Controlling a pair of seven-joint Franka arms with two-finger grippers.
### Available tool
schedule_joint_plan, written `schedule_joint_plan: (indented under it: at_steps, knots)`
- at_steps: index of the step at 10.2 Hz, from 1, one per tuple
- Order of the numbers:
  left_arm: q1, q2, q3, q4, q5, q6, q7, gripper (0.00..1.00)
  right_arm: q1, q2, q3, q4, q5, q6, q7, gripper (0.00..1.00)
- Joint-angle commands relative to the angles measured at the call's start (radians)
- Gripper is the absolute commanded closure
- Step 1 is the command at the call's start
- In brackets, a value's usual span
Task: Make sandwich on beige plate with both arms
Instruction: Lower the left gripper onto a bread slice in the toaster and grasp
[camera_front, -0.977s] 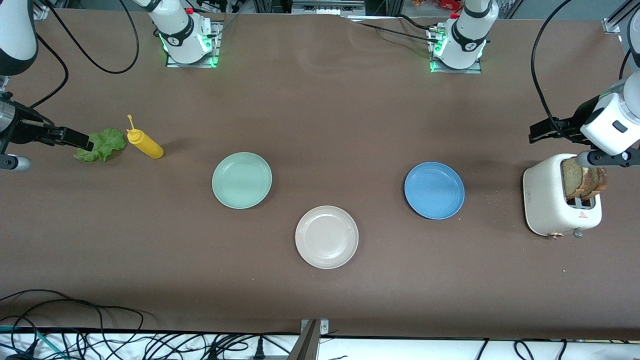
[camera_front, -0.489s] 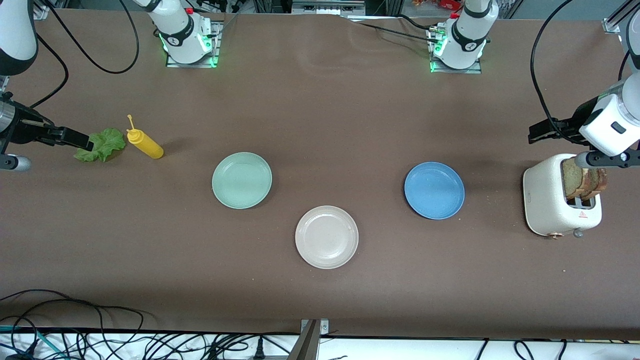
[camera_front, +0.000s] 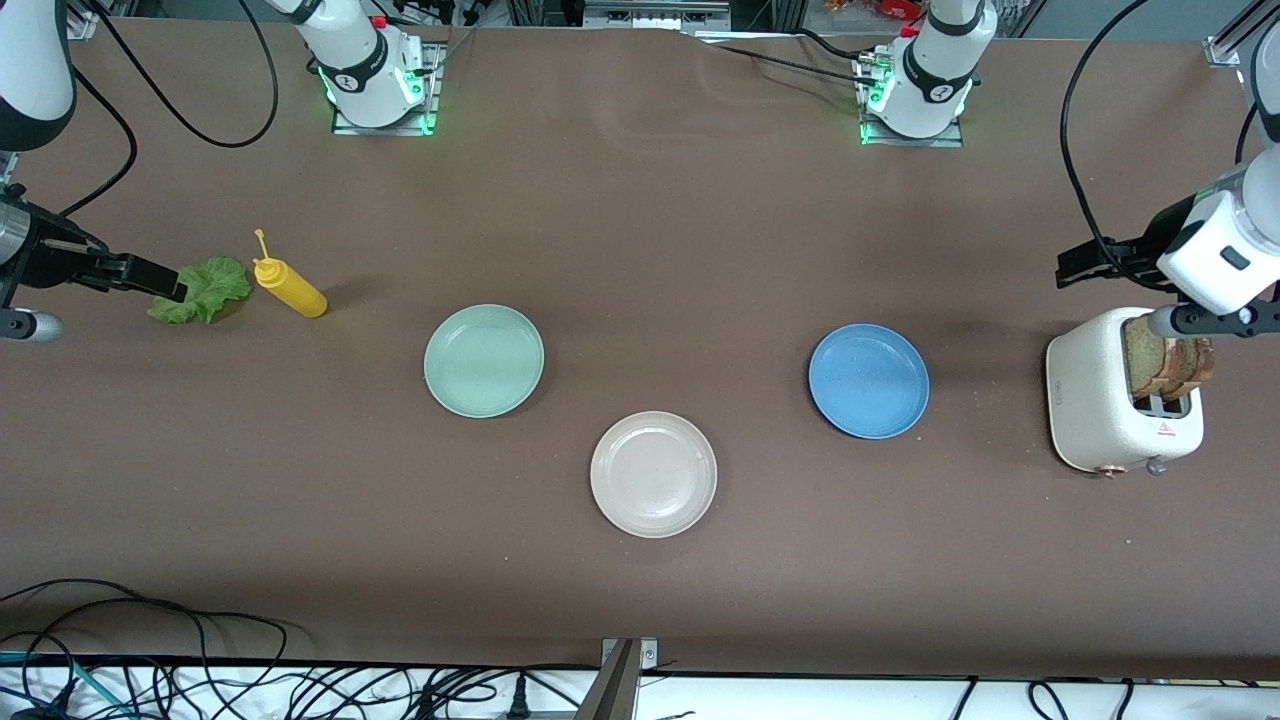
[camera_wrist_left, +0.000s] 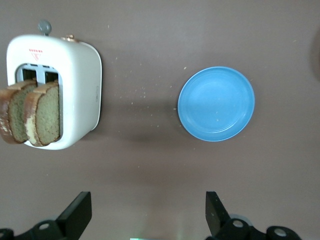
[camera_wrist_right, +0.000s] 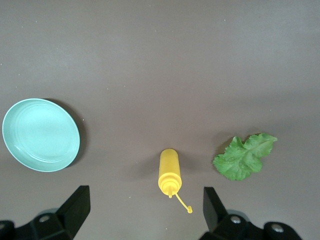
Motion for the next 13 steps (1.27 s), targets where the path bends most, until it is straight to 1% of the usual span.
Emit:
schedule_joint_plan:
  at_steps: [1,2,3,4,5,6,7,9,11,12,13]
  knots:
    - [0.048,0.115,0.01,0.064,0.004,0.006,0.007,0.0,-0.004,0.003,-0.001,0.012,0.017,-0.002,-0.011,0.0]
    - [0.051,0.152,0.016,0.07,0.006,0.008,0.007,0.0,-0.005,0.003,0.0,0.012,0.017,-0.002,-0.011,0.0]
    - [0.054,0.163,0.022,0.07,0.044,0.008,0.012,0.0,-0.004,0.003,0.0,0.012,0.017,-0.002,-0.011,0.0]
    - [0.07,0.166,0.019,0.067,0.161,0.017,0.033,0.0,-0.004,0.003,0.0,0.012,0.017,-0.002,-0.011,0.0]
    - [0.065,0.174,0.018,0.058,0.223,0.069,0.111,0.0,-0.004,0.003,0.0,0.012,0.017,-0.002,-0.011,0.0]
    - [0.082,0.183,0.019,0.055,0.219,0.109,0.151,0.0,-0.004,0.003,-0.001,0.012,0.017,-0.002,-0.011,0.0]
    - [0.134,0.186,0.015,0.048,0.216,0.139,0.182,0.0,-0.004,0.003,-0.001,0.012,0.017,-0.003,-0.011,0.0]
    - [0.175,0.189,0.015,0.021,0.176,0.202,0.292,0.0,-0.004,0.003,0.0,0.012,0.017,-0.002,-0.011,0.0]
    - [0.188,0.185,0.015,0.002,0.167,0.219,0.303,0.0,-0.005,0.003,0.0,0.012,0.017,-0.002,-0.011,0.0]
    - [0.189,0.179,0.015,-0.02,0.166,0.233,0.303,0.0,-0.004,0.003,0.0,0.012,0.017,-0.002,-0.011,0.0]
    - [0.189,0.159,0.015,-0.066,0.155,0.274,0.302,0.0,-0.005,0.003,0.0,0.012,0.017,-0.002,-0.013,0.0]
